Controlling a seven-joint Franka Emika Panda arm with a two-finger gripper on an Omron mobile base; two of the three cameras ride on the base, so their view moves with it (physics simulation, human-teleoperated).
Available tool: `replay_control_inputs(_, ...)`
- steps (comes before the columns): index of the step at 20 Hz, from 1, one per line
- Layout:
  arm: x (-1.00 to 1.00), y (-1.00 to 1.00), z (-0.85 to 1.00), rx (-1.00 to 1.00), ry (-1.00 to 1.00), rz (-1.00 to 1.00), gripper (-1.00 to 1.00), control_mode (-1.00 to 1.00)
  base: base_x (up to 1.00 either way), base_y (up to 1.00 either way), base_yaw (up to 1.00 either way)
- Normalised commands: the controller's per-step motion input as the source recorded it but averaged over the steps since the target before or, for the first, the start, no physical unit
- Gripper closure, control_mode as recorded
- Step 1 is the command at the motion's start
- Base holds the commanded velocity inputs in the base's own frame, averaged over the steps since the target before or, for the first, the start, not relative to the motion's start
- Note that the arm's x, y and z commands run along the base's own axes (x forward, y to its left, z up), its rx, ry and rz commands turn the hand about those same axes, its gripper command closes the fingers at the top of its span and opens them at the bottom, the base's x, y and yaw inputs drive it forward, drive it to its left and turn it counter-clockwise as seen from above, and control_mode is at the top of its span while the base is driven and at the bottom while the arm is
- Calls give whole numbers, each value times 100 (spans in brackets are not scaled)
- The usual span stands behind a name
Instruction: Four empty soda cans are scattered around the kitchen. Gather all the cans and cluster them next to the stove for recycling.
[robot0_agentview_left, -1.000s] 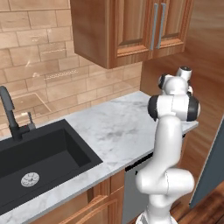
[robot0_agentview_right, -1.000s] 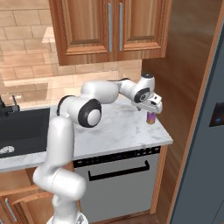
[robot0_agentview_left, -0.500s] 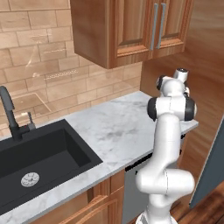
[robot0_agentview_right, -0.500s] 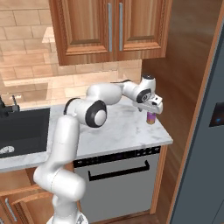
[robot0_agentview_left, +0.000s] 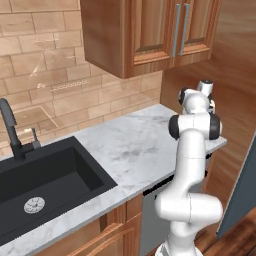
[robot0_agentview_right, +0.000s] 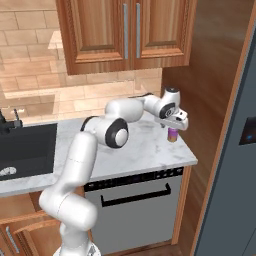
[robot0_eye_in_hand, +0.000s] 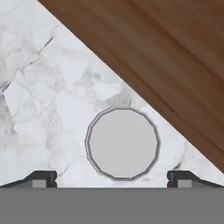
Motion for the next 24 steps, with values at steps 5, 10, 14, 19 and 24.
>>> replay_control_inputs(5, 27, -11, -14, 0, 0, 0, -100, -100, 0, 0, 0)
replay_control_inputs(10, 26, -3, -9, 0, 0, 0, 100, -100, 0, 0, 0)
replay_control_inputs(14, -16, 0, 21, 7, 1, 0, 100, -100, 0, 0, 0)
replay_control_inputs(19, -72, 0, 79, 18, 3, 0, 100, -100, 0, 0, 0)
replay_control_inputs(24, -94, 9, 47, 13, 2, 4, 100, -100, 0, 0, 0)
